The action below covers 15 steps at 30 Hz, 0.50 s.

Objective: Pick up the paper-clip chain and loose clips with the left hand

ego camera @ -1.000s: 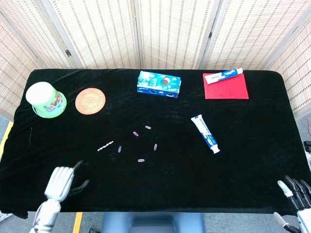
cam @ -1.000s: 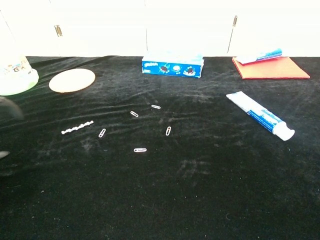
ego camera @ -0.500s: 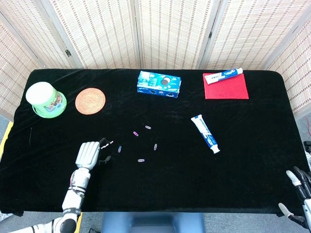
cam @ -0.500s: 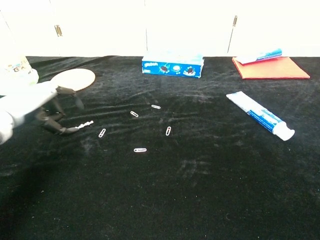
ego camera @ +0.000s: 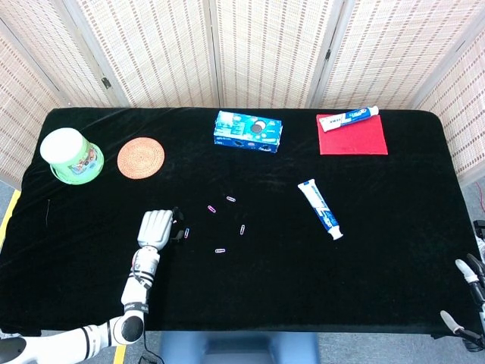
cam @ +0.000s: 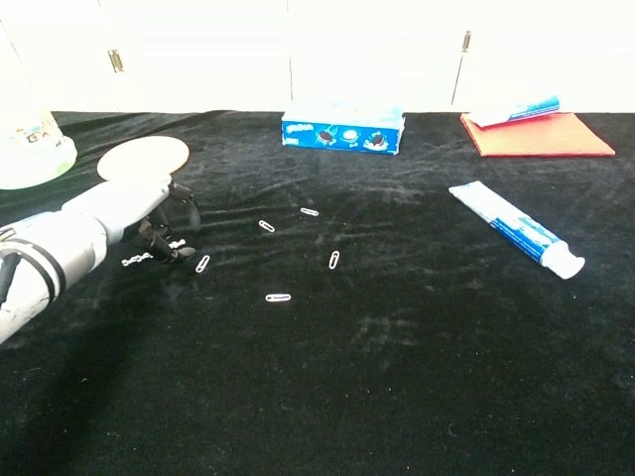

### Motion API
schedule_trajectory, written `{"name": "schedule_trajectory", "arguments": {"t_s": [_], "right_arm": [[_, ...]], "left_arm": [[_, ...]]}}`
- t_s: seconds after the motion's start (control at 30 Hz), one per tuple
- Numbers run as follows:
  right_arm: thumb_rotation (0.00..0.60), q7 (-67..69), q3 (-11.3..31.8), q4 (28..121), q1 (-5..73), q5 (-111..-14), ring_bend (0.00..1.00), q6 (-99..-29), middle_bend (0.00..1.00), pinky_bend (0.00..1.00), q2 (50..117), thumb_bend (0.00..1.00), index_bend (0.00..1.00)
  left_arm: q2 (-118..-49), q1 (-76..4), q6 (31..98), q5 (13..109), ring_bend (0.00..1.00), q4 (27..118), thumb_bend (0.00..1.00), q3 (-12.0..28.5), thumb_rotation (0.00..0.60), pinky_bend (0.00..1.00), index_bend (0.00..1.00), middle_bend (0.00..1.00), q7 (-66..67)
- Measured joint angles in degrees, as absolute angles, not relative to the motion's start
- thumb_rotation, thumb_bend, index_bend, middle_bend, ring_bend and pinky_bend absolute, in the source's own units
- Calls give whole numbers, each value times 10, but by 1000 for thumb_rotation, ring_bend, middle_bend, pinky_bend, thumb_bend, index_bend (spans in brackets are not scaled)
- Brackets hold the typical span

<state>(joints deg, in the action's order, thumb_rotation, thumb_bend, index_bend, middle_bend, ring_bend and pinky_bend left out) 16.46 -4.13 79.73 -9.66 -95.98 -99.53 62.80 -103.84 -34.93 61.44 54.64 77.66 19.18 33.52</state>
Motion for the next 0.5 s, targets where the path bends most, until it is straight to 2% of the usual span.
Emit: {"name": "schedule_trajectory", "arguments": {"t_s": [0.5], "right_arm": [[600,160,-40,795,-99,-962,0,-996,0,0,631,239,0]], "left_arm": [[-1038,-362,622,522,1000,734,388,175,600,1000,465,1000,323]]}}
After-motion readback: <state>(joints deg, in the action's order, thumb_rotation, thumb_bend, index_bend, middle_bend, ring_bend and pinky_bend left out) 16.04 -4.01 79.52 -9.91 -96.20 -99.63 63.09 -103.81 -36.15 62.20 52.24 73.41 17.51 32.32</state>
